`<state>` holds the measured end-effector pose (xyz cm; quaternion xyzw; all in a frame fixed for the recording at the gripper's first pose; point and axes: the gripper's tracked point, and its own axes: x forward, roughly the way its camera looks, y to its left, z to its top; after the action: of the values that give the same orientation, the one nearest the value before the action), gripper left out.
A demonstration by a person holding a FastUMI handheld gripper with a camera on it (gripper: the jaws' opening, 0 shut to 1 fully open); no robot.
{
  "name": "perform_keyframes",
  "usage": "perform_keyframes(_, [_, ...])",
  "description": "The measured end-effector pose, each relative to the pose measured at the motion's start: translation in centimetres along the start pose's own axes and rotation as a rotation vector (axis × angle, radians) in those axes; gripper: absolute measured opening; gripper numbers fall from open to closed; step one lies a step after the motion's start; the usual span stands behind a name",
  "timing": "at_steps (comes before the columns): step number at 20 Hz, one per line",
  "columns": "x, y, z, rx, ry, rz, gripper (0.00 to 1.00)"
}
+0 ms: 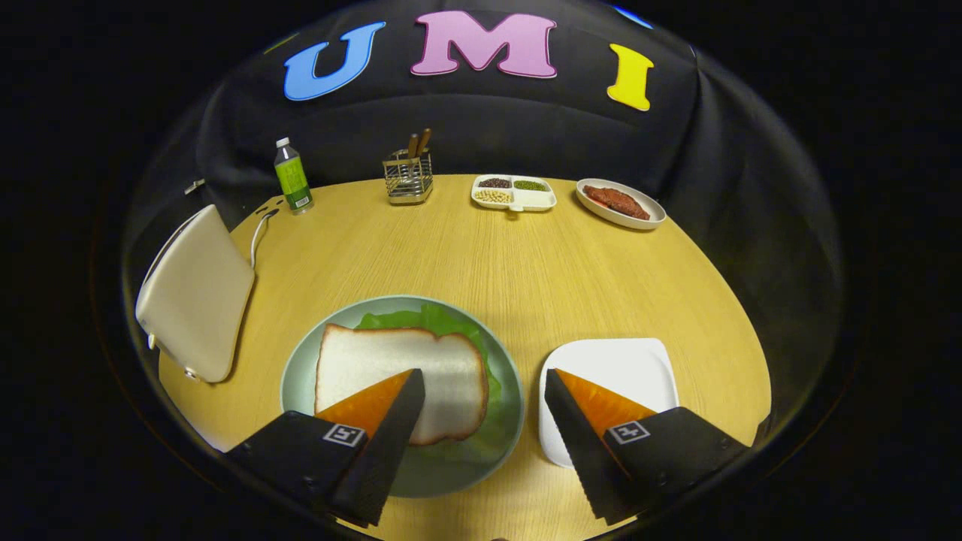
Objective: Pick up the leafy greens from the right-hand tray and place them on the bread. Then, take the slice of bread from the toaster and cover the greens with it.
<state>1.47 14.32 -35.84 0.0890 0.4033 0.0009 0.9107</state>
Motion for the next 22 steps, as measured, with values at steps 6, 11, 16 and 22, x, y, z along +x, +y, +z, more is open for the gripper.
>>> perform_keyframes(6, [-3.2, -1.0, 2.5, -0.002, -0.060, 0.002, 1.00])
perform_keyframes(11, [-6.4, -1.1, 6.3, 0.023, -0.132, 0.032, 1.00])
perform_keyframes(16, [-10.2, -0.4, 10.5, 0.051, -0.217, 0.089, 1.00])
perform_keyframes(22, [-15.1, -1.0, 14.9, 0.090, -0.337, 0.141, 1.00])
